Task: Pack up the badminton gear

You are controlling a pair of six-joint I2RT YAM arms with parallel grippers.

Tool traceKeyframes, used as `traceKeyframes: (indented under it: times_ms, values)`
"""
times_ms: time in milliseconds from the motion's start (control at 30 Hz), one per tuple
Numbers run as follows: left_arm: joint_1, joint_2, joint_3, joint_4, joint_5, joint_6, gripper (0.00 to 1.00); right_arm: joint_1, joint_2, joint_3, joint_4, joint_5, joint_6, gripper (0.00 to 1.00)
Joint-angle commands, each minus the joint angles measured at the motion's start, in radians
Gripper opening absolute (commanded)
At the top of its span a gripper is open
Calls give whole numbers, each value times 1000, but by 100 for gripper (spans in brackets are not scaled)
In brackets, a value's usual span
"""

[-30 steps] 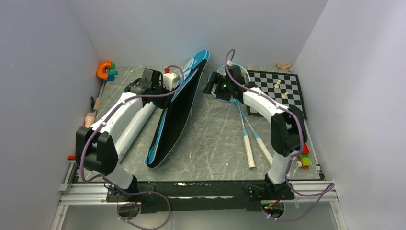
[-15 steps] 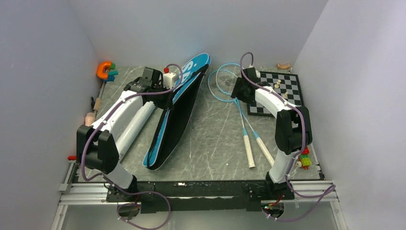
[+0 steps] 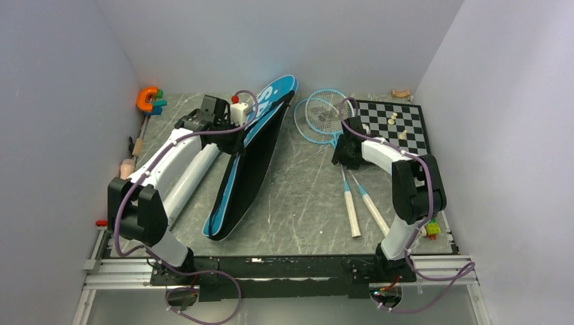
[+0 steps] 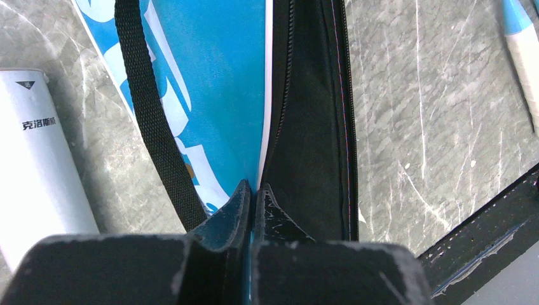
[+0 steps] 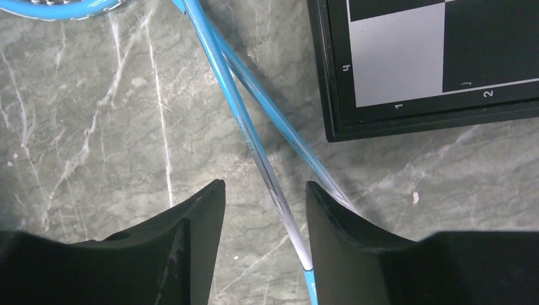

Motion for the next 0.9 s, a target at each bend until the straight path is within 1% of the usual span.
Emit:
traceKeyframes:
  times_ms: [0, 200, 333, 467, 500, 733, 867]
  values:
    - [1, -65, -1, 29, 20, -3, 0, -4, -54, -37, 55, -13, -7, 50]
    - [1, -67, -1, 27, 20, 5, 0, -4, -35, -72, 130, -94, 6, 31]
    - [1, -70, -3, 27, 21, 8, 0, -2, -24, -78, 161, -117, 9, 16]
    - [1, -70, -17, 41, 17, 6, 0, 8, -50, -85, 182, -153, 7, 2]
    - [1, -66, -20, 44, 16, 6, 0, 15, -64, -81, 176, -148, 3, 0]
    - [1, 0, -1, 43, 20, -3, 0, 101, -212, -58, 68, -117, 6, 0]
    - [1, 44, 23, 41, 16, -7, 0, 176, -287, -51, -44, -62, 17, 0]
